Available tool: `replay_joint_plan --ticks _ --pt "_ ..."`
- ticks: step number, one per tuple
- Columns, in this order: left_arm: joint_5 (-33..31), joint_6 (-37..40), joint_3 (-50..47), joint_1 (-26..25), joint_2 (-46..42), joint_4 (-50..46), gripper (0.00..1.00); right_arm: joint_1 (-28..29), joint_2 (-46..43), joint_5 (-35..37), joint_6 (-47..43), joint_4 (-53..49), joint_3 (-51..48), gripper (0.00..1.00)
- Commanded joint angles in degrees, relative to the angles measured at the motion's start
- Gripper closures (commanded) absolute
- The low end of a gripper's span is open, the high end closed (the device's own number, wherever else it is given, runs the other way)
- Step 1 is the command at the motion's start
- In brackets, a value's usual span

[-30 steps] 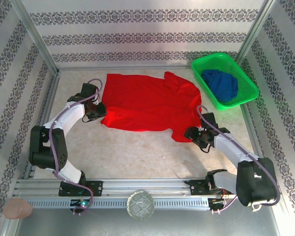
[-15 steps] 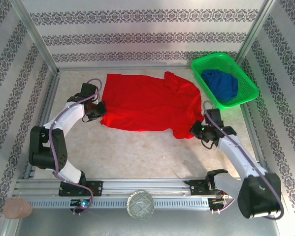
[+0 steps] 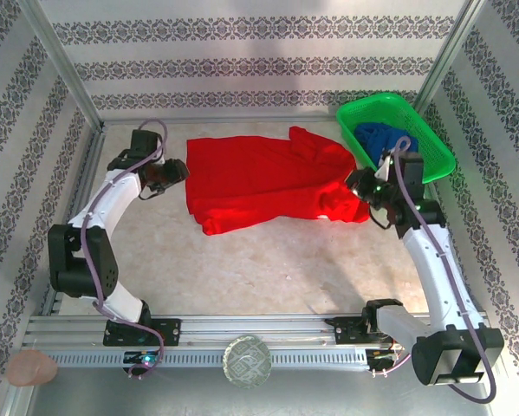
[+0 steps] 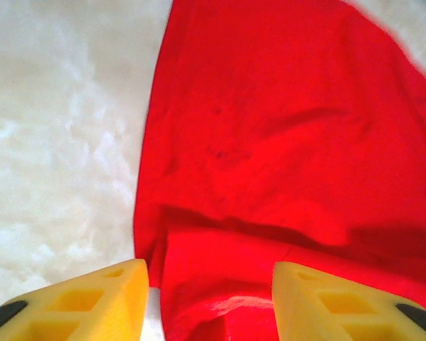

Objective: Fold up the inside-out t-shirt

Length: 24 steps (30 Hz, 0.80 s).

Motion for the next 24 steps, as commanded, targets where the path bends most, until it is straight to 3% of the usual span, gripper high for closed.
replay_joint_plan --ticks 1,8,13,24 --pt "-0.5 -2.6 -3.5 -4.7 0.4 -3.2 0.46 -0.1 -3.8 0.3 1.6 -1.1 -6.5 1.0" --pt "-11.5 -10.5 -11.3 -14.3 -1.9 -3.6 0.35 -0.1 -8.3 1.0 3.2 -0.7 -15.2 1.0" --pt "-16.3 -13.8 -13.0 -15.5 -3.0 -2.5 0.34 -0.2 -8.4 1.0 2.9 -0.9 -15.6 1.0" --pt "-13.1 -13.6 -11.2 -15.4 3.8 4.1 0.31 -0.2 -8.1 1.1 2.6 -1.2 -14.7 1.0"
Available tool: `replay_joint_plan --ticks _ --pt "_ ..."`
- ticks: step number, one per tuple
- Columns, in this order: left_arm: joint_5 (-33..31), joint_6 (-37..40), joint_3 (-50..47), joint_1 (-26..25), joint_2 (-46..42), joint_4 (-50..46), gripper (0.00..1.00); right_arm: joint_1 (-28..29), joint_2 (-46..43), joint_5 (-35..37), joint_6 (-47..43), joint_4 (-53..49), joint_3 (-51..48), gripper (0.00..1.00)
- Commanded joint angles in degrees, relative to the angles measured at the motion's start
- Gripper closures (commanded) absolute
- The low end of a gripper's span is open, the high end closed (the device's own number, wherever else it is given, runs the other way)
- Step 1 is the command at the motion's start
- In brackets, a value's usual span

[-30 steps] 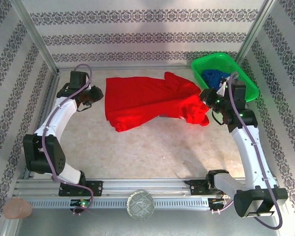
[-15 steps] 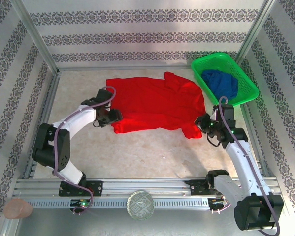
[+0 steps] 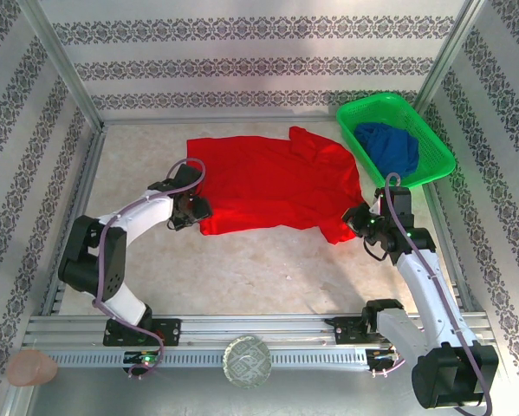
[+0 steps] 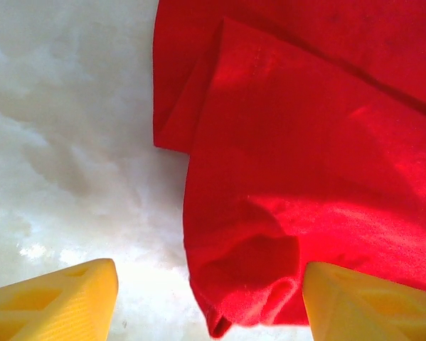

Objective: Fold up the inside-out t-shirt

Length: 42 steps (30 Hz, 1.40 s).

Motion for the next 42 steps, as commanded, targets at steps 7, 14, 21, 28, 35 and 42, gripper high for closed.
replay_joint_plan --ticks 7,14,21,28,35,42 --pt "1.2 -0.9 3.3 -0.3 5.7 4.9 0.36 -0.1 -0.4 1.0 0.0 -0.3 0.9 1.0" --pt "0.1 0.3 4.4 -0.1 7.2 5.5 0.5 -0.2 0.1 1.1 -0.4 -0.7 2.0 1.0" --pt "-0.6 1.2 2.7 0.5 6.8 7.5 0.61 -0.2 0.6 1.1 -0.5 -0.7 2.8 1.0" --pt "-1.7 1.6 -1.5 0.6 4.7 11.0 0.57 -0.3 0.9 1.0 -0.6 -0.8 3.1 1.0" --pt "-1.6 1.6 -3.8 1.2 4.6 13.3 0.53 -0.3 1.3 1.0 -1.0 -1.3 4.1 1.0" --pt "-1.3 3.2 -0.9 4.1 2.4 12.8 0.96 -1.3 2.2 0.7 -1.2 -1.6 6.4 1.0"
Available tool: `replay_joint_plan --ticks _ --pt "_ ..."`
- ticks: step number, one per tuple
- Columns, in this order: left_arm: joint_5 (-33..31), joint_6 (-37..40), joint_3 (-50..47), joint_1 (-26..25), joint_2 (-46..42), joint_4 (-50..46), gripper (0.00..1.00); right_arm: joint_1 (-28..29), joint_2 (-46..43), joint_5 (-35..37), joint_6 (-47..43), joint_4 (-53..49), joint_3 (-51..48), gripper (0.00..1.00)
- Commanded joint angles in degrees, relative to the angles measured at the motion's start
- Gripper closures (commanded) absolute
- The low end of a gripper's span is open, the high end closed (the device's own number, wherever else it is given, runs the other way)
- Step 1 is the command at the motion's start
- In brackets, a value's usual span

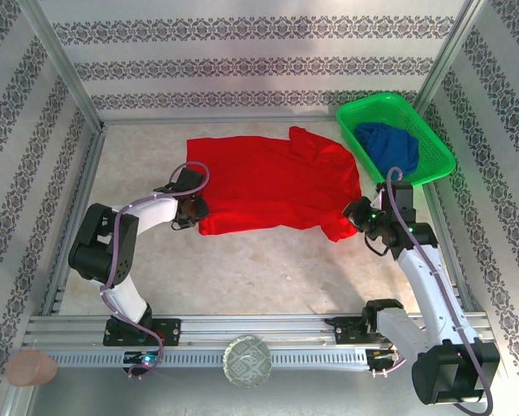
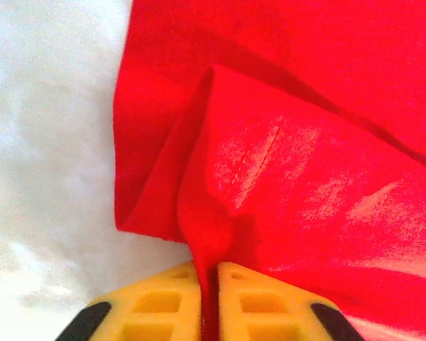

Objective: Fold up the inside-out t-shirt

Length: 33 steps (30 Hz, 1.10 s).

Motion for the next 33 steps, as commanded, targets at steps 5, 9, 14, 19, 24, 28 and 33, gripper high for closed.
replay_joint_plan --ticks 5,9,14,19,24,28,33 --pt "4.8 3.2 11.8 10.1 -9.9 -2.7 1.0 -7.0 4.5 -3.4 0.6 1.8 12.0 1.0" --pt "15.5 0.3 23.6 17.1 -14.2 -1.1 1.0 -13.9 10.1 -8.5 4.1 4.0 26.8 1.0" --pt "24.7 -7.6 34.9 21.3 -15.4 6.5 0.94 -18.9 14.9 -12.5 10.8 8.6 41.9 1.0" --pt "30.1 -19.9 40.1 24.3 -13.7 16.6 0.97 -22.9 17.7 -17.6 18.0 14.3 48.7 1.0" --pt "28.2 -21.5 53.0 24.7 -15.6 15.7 1.0 -27.4 16.4 -20.2 24.9 18.7 57.7 1.0" --pt "25.2 -17.4 69.3 24.8 -14.0 7.5 1.0 -29.3 16.9 -20.1 28.4 20.4 67.3 1.0" --pt "25.6 -18.1 76.3 26.2 -7.4 1.2 1.0 -26.9 20.5 -19.9 27.2 19.2 69.6 1.0"
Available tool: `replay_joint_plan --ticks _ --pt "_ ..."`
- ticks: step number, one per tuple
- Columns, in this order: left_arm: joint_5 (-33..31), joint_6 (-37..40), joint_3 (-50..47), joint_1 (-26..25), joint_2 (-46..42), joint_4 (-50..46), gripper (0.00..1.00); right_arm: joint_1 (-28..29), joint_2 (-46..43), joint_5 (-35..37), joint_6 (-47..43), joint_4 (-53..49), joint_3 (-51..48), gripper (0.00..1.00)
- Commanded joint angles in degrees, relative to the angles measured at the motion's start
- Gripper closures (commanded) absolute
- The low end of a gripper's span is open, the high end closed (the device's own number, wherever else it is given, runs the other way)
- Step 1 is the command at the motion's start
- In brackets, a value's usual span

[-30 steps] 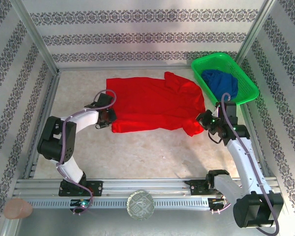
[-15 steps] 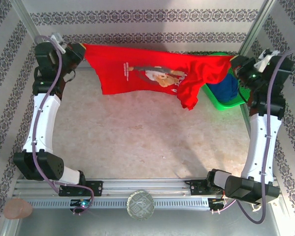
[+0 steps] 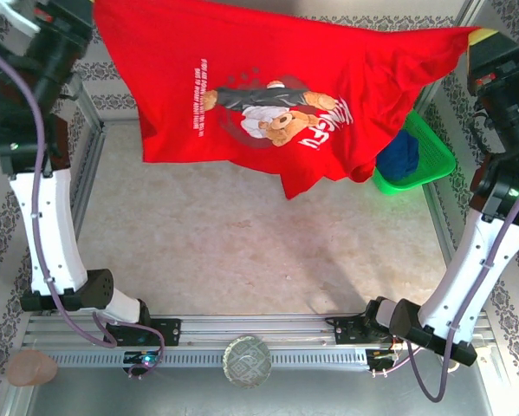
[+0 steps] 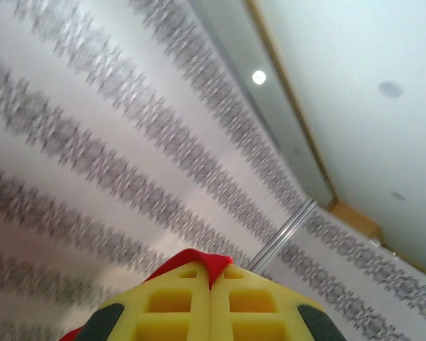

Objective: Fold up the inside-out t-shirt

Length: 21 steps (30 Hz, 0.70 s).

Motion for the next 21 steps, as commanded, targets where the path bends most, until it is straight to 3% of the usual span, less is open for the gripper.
replay_joint_plan --ticks 1,6,11,15,19,21 --pt "-1.9 -1.3 -0.8 2.0 5.6 -5.3 1.0 1.7 3.2 1.6 1.1 1.6 -1.4 1.0" --pt "2.2 -2.7 -1.6 2.2 14.3 -4.4 1.0 6.5 7.5 3.8 -1.6 0.8 -3.2 1.0" --pt "3.7 -2.8 9.8 2.2 25.5 -8.5 1.0 9.2 15.9 6.6 -2.5 -0.8 4.3 1.0" --pt "2.6 -6.9 29.8 3.0 39.1 -11.4 1.0 11.7 28.3 7.2 -2.4 -5.5 22.4 1.0" --pt "0.4 -18.3 31.6 4.2 44.9 -0.6 1.0 12.9 46.6 8.2 0.9 -13.8 54.0 1.0" --pt "-0.6 -20.2 31.6 4.3 45.2 2.8 1.0 12.4 51.2 8.6 6.1 -11.5 61.3 1.0"
